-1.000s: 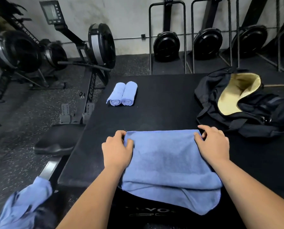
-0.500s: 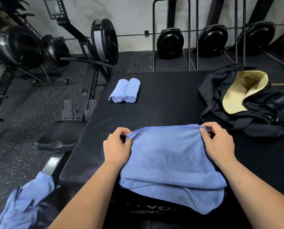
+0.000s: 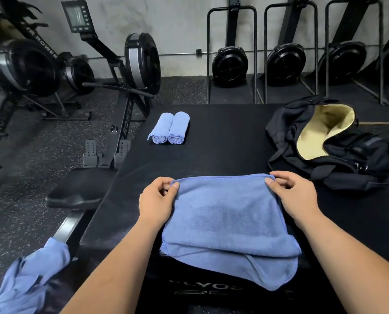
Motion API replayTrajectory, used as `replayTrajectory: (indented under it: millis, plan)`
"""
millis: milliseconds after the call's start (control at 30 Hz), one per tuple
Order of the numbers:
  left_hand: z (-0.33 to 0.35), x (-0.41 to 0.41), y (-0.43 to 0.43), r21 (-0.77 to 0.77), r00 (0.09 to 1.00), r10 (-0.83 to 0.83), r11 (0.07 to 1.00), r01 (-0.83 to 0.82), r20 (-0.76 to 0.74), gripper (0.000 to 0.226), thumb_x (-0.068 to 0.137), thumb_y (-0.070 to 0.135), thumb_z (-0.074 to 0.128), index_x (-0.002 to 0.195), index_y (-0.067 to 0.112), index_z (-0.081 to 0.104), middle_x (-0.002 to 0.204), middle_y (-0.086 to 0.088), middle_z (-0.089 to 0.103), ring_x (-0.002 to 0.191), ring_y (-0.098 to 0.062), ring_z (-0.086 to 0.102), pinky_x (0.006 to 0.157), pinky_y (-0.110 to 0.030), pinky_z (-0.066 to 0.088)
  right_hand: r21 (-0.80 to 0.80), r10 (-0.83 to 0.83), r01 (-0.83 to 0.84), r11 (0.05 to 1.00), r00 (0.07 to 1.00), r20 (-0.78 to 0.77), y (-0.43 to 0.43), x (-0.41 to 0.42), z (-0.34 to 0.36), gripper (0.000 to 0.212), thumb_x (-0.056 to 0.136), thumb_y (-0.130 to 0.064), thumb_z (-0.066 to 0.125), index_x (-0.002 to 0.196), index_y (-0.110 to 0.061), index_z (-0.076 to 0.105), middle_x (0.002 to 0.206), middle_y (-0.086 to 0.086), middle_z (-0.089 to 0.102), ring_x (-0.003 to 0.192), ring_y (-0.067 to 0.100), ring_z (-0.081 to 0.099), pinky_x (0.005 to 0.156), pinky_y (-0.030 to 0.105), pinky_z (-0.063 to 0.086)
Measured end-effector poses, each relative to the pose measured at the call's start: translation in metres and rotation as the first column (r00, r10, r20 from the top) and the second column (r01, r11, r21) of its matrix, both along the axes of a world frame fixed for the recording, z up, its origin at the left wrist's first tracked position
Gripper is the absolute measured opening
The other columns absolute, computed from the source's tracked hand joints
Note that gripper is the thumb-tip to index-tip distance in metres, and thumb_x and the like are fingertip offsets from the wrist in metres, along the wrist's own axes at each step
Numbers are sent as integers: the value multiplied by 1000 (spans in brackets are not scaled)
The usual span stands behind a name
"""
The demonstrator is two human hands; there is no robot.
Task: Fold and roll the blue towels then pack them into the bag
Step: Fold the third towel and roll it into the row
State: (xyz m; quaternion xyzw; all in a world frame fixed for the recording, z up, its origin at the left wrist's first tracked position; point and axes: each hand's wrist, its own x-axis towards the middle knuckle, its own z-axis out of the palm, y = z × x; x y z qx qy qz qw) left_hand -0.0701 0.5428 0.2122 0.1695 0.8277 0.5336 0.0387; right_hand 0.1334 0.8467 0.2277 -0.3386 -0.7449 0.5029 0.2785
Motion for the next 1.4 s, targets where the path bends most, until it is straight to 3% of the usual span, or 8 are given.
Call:
replayTrajectory:
  millis: [233, 333, 500, 600, 833, 1033, 1233, 1400]
  plan:
    - [18, -4, -8, 32, 995, -47, 999, 44, 92, 4, 98, 23, 74, 95, 26, 74, 78, 7, 75, 65, -7, 60, 74, -29, 48, -82, 26, -17, 996, 994, 105, 16, -2, 3, 16, 86, -22, 86, 101, -23, 81, 85, -6, 80, 91, 14, 76, 100, 40, 57]
    - [39, -1, -12, 73, 992, -44, 997, 35, 118, 3, 97, 26, 76, 96, 23, 76, 77, 5, 76, 61, -9, 60, 67, -29, 51, -104, -32, 39, 994, 997, 69, 14, 2, 18, 16, 83, -25, 89, 96, -20, 80, 89, -4, 80, 94, 16, 76, 92, 33, 56]
    - [80, 7, -18, 153, 995, -67, 987, 55, 72, 6, 96, 26, 79, 94, 21, 77, 79, 13, 78, 72, 9, 66, 70, -5, 47, -1, -48, 48, 999, 998, 48, 12, 9, 57, 18, 84, -34, 88, 92, -21, 78, 87, -6, 79, 90, 14, 73, 83, 30, 53]
    - [104, 10, -27, 152, 997, -64, 987, 58, 38, 6, 94, 25, 80, 94, 20, 77, 80, 7, 77, 70, 5, 65, 71, -8, 46, 90, -46, 45, 995, 999, 12, 9, 17, 83, 15, 86, -36, 85, 90, -24, 79, 83, -7, 78, 84, 15, 73, 81, 32, 57]
    - [176, 20, -45, 105, 989, -98, 988, 110, -111, 4, 93, 15, 80, 95, 13, 78, 74, 2, 71, 53, 4, 52, 52, -8, 37, 216, 55, -31, 976, 993, -108, -9, 37, 156, 6, 89, -25, 84, 94, -25, 80, 77, -3, 74, 60, 2, 58, 58, 9, 42]
    - [231, 25, -59, 82, 957, -65, 992, 91, -281, 5, 94, 15, 78, 93, 19, 77, 74, 8, 72, 56, 3, 58, 59, -17, 44, 263, 96, -35, 964, 970, -222, -25, 48, 216, 13, 85, -20, 87, 92, -12, 79, 80, 4, 74, 59, 4, 58, 48, 9, 42]
    - [275, 21, -65, 62, 867, 9, 998, 26, -498, 4, 92, 23, 79, 92, 25, 76, 81, 10, 75, 71, -6, 65, 74, -26, 52, 331, 125, -20, 944, 946, -299, -32, 52, 265, 14, 86, -22, 87, 92, -13, 77, 86, 3, 76, 75, 11, 65, 74, 18, 53]
    - [297, 27, -67, 63, 848, 46, 998, -15, -529, 3, 90, 23, 81, 91, 24, 79, 79, 9, 75, 67, -2, 64, 71, -23, 48, 345, 65, 48, 937, 949, -308, -30, 50, 288, 18, 82, -32, 90, 88, -20, 77, 82, 0, 76, 70, 10, 64, 69, 25, 51]
